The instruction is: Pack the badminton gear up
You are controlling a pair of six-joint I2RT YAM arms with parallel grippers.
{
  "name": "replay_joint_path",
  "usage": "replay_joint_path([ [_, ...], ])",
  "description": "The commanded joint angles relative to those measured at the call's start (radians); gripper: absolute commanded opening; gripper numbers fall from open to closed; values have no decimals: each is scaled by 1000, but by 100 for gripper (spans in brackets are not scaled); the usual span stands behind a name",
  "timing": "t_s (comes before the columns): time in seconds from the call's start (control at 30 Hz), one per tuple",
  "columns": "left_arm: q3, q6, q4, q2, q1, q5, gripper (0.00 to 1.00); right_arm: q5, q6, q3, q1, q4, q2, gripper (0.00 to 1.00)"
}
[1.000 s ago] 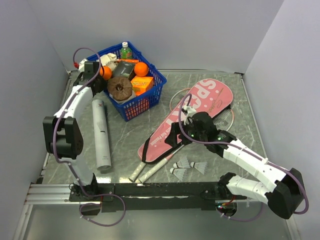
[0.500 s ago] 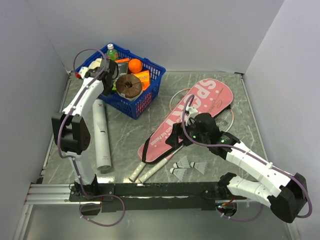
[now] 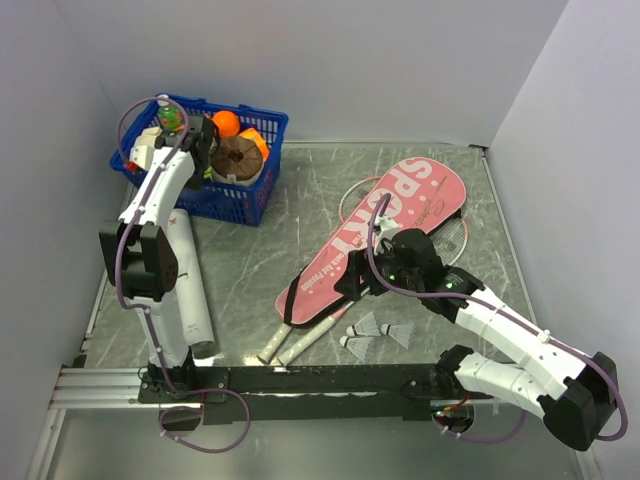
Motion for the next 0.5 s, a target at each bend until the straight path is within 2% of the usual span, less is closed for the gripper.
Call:
replay_joint_path([
  [0.0, 60, -124, 23, 15, 151, -136, 1, -3, -23, -9, 7, 2, -1, 100],
  [0.1, 67, -80, 89, 51, 178, -113, 1, -14, -26, -3, 7, 10, 14, 100],
  [0.33, 225, -29, 86, 169, 197, -107, 1, -29, -23, -1, 7, 37, 49, 100],
  [0.4, 213, 37, 161, 173, 201, -87, 2, -35, -21, -3, 7, 44, 60, 100],
  [0.43, 196, 57, 201, 169, 203, -64, 11, -38, -20, -3, 9, 50, 66, 100],
  [0.47, 173, 116, 244, 149, 203, -50, 14, -40, -19, -3, 9, 50, 74, 100],
])
